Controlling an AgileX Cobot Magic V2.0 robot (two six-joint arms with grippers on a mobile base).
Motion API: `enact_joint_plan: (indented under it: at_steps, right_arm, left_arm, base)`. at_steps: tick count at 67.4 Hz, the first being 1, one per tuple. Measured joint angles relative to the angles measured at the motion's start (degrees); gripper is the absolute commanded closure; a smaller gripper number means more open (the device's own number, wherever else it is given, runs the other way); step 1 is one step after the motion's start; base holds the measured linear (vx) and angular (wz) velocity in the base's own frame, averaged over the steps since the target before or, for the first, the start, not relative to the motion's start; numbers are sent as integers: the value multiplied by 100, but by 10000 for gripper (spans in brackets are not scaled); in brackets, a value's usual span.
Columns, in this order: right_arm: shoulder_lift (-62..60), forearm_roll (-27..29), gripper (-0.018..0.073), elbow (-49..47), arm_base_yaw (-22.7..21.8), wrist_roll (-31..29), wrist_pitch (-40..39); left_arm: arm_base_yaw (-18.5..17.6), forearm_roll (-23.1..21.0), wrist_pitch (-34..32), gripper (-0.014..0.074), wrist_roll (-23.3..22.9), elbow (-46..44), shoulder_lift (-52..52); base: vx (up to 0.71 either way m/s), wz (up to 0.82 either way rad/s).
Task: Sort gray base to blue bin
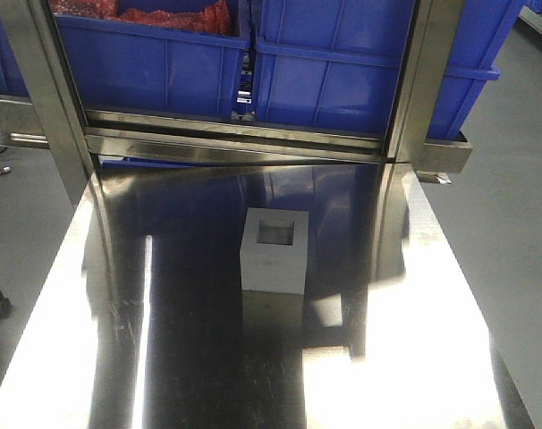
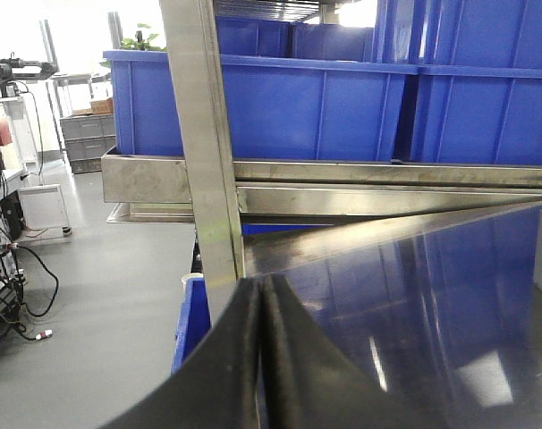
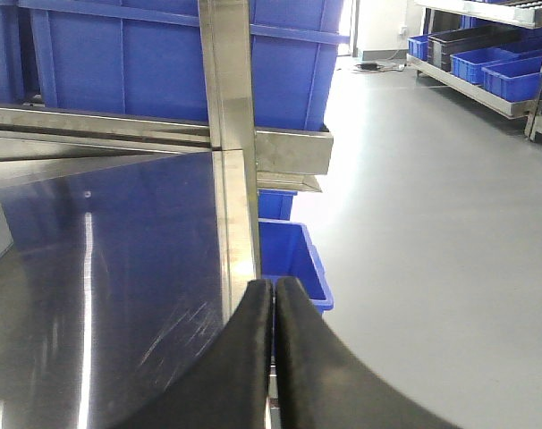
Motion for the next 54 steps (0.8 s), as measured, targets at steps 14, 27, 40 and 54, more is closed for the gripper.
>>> enact_joint_plan:
  at_steps: [14, 27, 40, 54]
  right_arm:
    - [0, 0, 564, 0, 0, 0, 0]
    - [0, 0, 564, 0, 0, 0, 0]
    - [0, 0, 564, 0, 0, 0, 0]
    - [0, 0, 564, 0, 0, 0, 0]
  left_arm:
    - [0, 0, 0, 603, 0, 0, 0]
    - [0, 0, 0, 603, 0, 0, 0]
    - [0, 0, -6, 603, 0, 0, 0]
    - [0, 0, -142, 603, 0, 0, 0]
  base:
    - [0, 0]
    - [0, 0]
    - [0, 0]
    - [0, 0]
